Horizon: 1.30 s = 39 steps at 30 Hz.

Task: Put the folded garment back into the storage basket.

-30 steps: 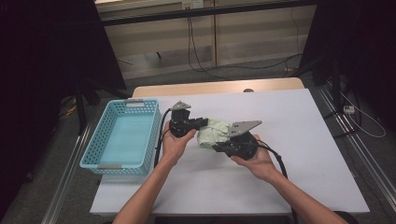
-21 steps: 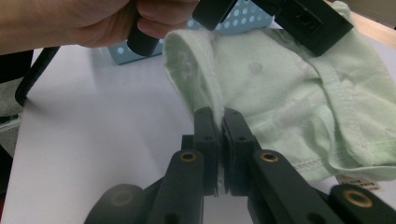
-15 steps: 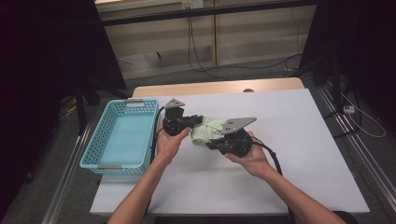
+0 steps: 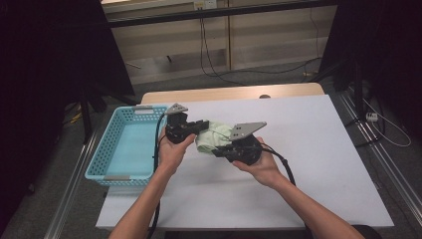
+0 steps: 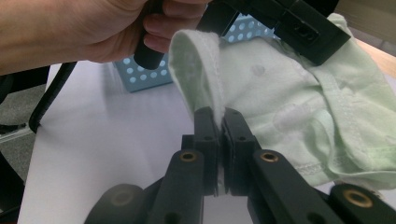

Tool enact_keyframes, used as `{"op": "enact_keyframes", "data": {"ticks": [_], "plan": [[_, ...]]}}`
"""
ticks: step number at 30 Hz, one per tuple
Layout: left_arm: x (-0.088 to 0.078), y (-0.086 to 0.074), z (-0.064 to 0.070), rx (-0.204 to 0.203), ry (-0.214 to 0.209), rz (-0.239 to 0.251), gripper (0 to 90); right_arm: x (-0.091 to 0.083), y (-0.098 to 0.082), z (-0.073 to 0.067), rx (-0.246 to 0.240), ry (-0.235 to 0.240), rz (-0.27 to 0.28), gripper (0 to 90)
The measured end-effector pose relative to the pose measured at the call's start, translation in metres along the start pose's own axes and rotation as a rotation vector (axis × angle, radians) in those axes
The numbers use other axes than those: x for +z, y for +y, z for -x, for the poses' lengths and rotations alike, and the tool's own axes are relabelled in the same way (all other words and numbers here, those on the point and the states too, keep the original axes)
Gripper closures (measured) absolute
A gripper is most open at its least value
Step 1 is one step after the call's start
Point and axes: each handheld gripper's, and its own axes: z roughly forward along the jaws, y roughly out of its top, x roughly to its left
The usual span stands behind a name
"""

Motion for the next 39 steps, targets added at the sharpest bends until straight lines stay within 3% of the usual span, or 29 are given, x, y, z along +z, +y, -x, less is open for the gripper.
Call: {"op": "enact_keyframes", "data": {"ticks": [12,39], "plan": [[-0.025,0.003,-0.014,-0.003,0.029,0.021,83.6,0.012,0.019,-0.007,-0.023,0.015,0.023,87.0],[-0.060,0.002,-0.038,-0.016,0.085,0.051,83.7,0.040,0.046,-0.013,-0.054,0.056,0.043,87.1]]}}
